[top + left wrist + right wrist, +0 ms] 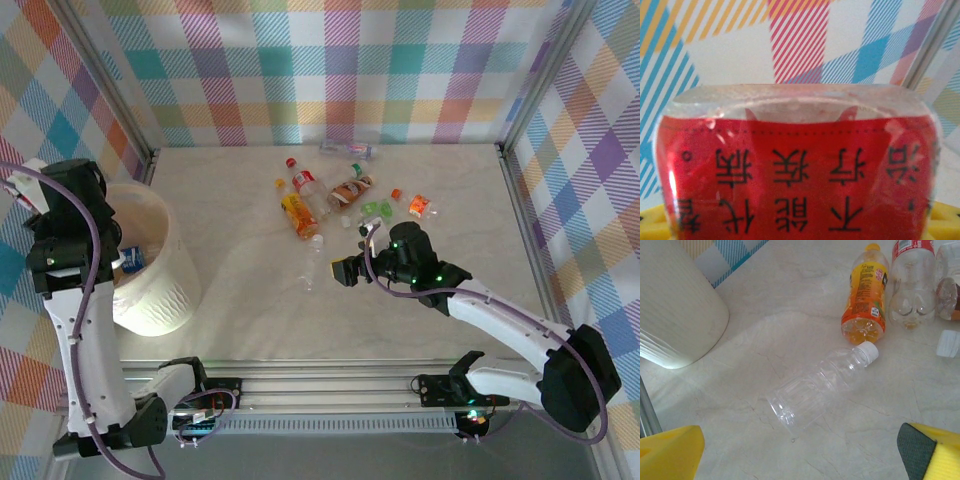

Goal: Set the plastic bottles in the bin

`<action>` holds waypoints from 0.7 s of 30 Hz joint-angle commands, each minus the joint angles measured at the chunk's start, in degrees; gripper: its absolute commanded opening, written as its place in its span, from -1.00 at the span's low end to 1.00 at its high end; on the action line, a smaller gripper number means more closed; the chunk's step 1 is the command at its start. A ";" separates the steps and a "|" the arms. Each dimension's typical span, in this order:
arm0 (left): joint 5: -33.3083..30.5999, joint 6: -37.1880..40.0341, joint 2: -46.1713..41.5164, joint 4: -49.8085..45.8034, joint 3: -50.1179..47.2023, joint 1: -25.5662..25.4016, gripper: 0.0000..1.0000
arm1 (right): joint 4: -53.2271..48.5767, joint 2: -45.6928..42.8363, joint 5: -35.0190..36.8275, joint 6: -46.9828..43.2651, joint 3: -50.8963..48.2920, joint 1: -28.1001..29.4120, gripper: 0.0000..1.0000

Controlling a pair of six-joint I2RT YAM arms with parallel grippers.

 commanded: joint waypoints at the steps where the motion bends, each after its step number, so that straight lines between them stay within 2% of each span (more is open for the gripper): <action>1: 4.48 -1.90 -2.42 -1.78 -3.25 2.56 -0.01 | -0.06 -1.26 0.47 -1.02 0.18 0.40 0.99; 15: 8.95 -14.35 -5.36 -0.62 -16.17 2.96 0.01 | -0.07 -0.81 0.99 -1.62 -0.07 0.32 0.99; 21: 7.43 -17.42 -7.06 -0.61 -19.72 2.93 0.08 | 0.05 -0.19 0.93 -1.64 -0.05 0.30 0.99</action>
